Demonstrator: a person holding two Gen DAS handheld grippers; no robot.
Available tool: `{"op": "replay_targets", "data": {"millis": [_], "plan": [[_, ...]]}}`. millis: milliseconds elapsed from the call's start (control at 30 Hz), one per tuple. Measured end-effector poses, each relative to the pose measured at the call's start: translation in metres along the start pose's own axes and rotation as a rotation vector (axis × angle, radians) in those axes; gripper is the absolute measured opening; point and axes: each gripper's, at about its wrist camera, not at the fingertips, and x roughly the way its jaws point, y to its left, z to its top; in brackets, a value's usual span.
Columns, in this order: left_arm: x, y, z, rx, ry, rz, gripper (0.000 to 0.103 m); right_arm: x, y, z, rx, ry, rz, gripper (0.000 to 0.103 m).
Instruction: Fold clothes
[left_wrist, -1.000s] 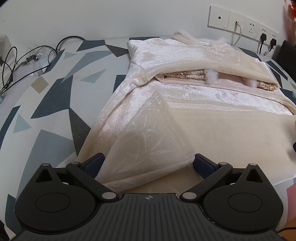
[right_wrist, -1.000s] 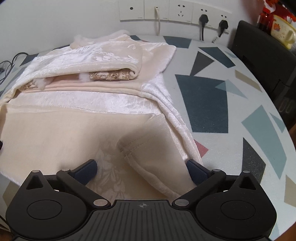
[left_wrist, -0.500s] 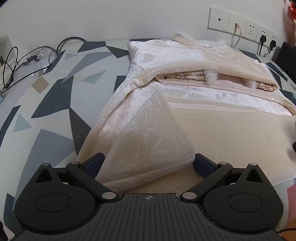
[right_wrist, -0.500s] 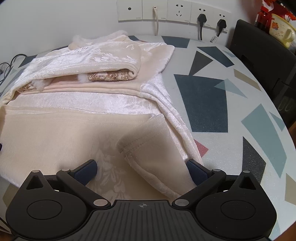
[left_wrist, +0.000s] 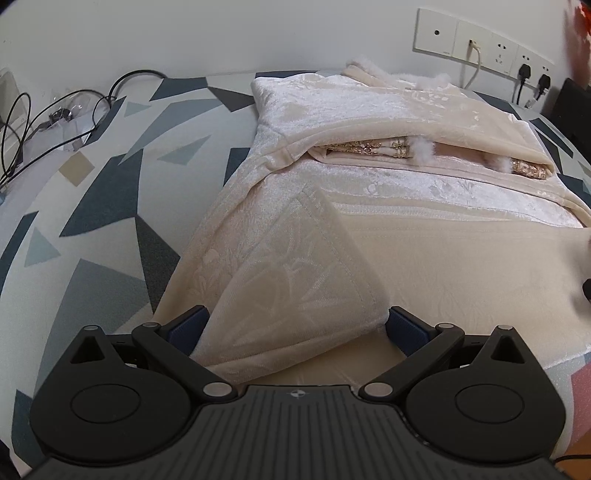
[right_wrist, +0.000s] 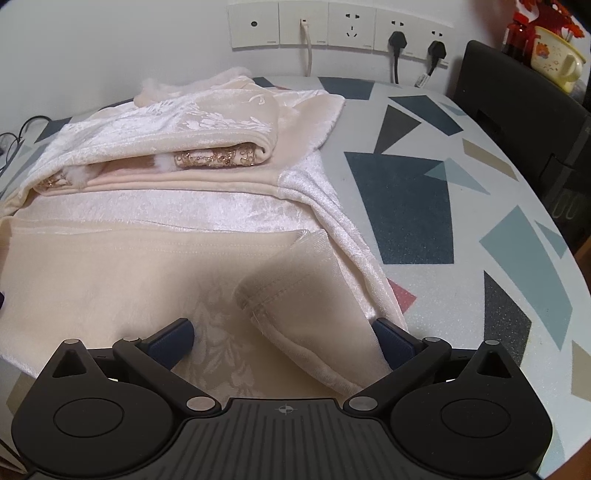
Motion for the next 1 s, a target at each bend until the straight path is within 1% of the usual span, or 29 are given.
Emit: {"op": "replay_targets", "data": {"millis": [100,200,233,267,333,400,467,500,533,567,600,700,767,800,833,867,900,933,1000], "plan": [[-0.004,0.000,-0.001,0.024,-0.003,-0.005,0.103,-0.001,-0.001,0.001,-0.006,0.010,0.004,0.102],[-0.012,-0.002,-0.005,0.086,-0.022,-0.013,0.103,-0.006,-0.003,-0.001,0.024,0.001,-0.002,0.101],[-0.014,-0.003,-0.006,0.107,-0.028,-0.017,0.103,-0.011,-0.004,-0.004,0.028,-0.017,0.002,0.097],[-0.017,-0.003,-0.007,0.134,-0.039,-0.015,0.102,-0.015,-0.005,-0.007,0.031,-0.034,0.006,0.094],[-0.020,-0.004,-0.009,0.183,-0.066,-0.009,0.100,-0.023,-0.008,-0.011,0.033,-0.062,0.005,0.084],[-0.019,-0.005,-0.008,0.225,-0.087,0.001,0.100,-0.028,-0.010,-0.015,0.030,-0.082,0.001,0.078],[-0.019,-0.006,-0.008,0.267,-0.108,0.010,0.095,-0.031,-0.009,-0.017,0.014,-0.096,-0.012,0.076],[-0.017,-0.005,-0.007,0.275,-0.113,0.004,0.091,-0.031,-0.009,-0.018,0.006,-0.102,-0.018,0.074],[-0.014,-0.004,-0.006,0.278,-0.116,-0.006,0.085,-0.030,-0.006,-0.018,-0.005,-0.102,-0.026,0.074],[-0.013,-0.004,-0.005,0.279,-0.122,-0.020,0.083,-0.029,-0.004,-0.018,-0.014,-0.102,-0.034,0.073],[-0.012,-0.003,-0.004,0.283,-0.128,-0.028,0.080,-0.027,-0.001,-0.018,-0.020,-0.100,-0.043,0.073],[-0.013,-0.003,-0.002,0.302,-0.159,-0.011,0.076,-0.022,0.006,-0.014,-0.041,-0.117,-0.069,0.071],[-0.016,-0.001,-0.002,0.308,-0.181,0.002,0.075,-0.020,0.008,-0.010,-0.062,-0.130,-0.097,0.062],[-0.018,0.002,-0.002,0.309,-0.191,0.010,0.075,-0.019,0.008,-0.007,-0.065,-0.137,-0.115,0.048],[-0.020,0.004,-0.003,0.310,-0.202,0.019,0.076,-0.021,0.005,-0.003,-0.040,-0.155,-0.134,0.035],[-0.022,0.006,-0.003,0.311,-0.212,0.027,0.078,-0.024,0.001,0.000,-0.012,-0.174,-0.152,0.033],[-0.023,0.007,-0.004,0.318,-0.208,0.014,0.082,-0.028,-0.005,0.003,0.028,-0.197,-0.161,0.032],[-0.024,0.009,-0.005,0.328,-0.200,-0.006,0.084,-0.031,-0.009,0.005,0.057,-0.210,-0.160,0.032],[-0.021,0.006,-0.011,0.389,-0.178,-0.020,0.084,-0.030,-0.009,0.004,0.050,-0.190,-0.144,0.032]]}}
